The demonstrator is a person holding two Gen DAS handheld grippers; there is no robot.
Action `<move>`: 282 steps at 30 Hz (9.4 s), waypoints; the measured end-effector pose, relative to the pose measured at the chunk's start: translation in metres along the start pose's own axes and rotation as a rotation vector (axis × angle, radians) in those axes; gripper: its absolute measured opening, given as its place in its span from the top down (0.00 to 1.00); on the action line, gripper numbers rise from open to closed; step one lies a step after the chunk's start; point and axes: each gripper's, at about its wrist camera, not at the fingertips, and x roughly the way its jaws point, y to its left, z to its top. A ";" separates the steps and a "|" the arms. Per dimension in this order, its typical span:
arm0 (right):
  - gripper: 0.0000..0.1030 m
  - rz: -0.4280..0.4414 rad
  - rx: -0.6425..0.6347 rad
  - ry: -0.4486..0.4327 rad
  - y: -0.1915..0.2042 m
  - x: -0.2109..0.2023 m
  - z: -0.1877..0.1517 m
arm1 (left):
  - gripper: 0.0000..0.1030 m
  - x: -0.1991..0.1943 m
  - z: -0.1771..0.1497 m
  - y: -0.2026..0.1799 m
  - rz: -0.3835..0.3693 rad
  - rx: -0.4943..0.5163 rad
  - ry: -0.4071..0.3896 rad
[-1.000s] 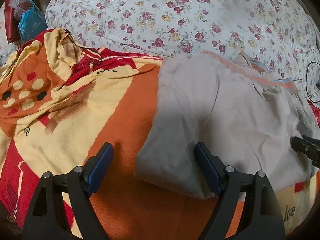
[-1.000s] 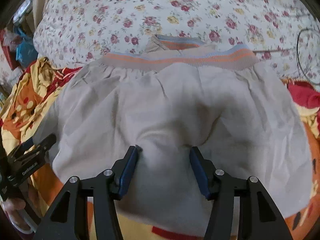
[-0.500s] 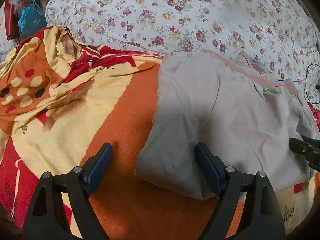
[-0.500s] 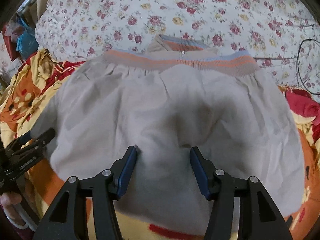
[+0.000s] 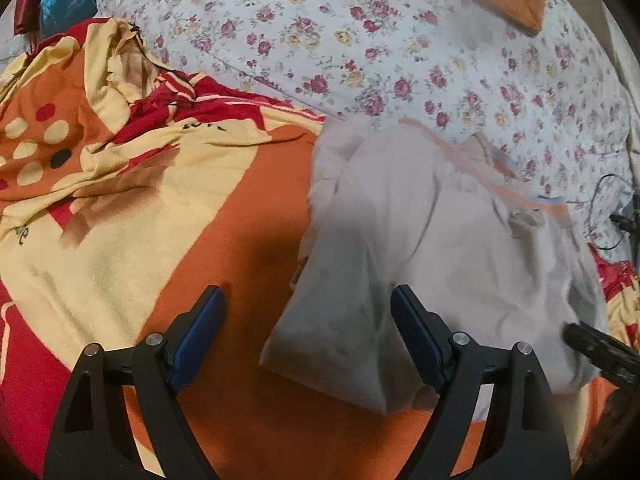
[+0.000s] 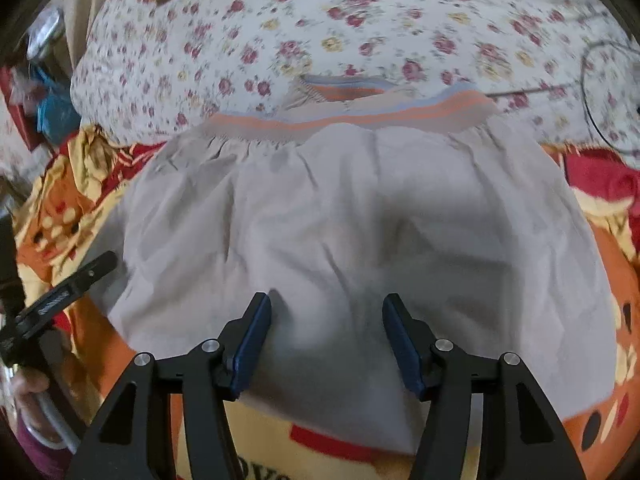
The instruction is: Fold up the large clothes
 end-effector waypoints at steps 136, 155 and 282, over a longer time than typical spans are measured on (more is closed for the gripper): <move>0.32 0.314 0.492 -0.138 -0.163 -0.036 -0.035 | 0.45 0.009 -0.010 -0.219 -0.194 0.359 0.283; 0.14 0.334 0.222 -0.202 -0.111 -0.017 0.048 | 0.40 0.019 0.013 -0.187 -0.096 0.273 0.146; 0.57 0.321 0.277 -0.118 -0.184 0.000 0.031 | 0.59 0.061 0.026 -0.248 -0.526 0.342 0.324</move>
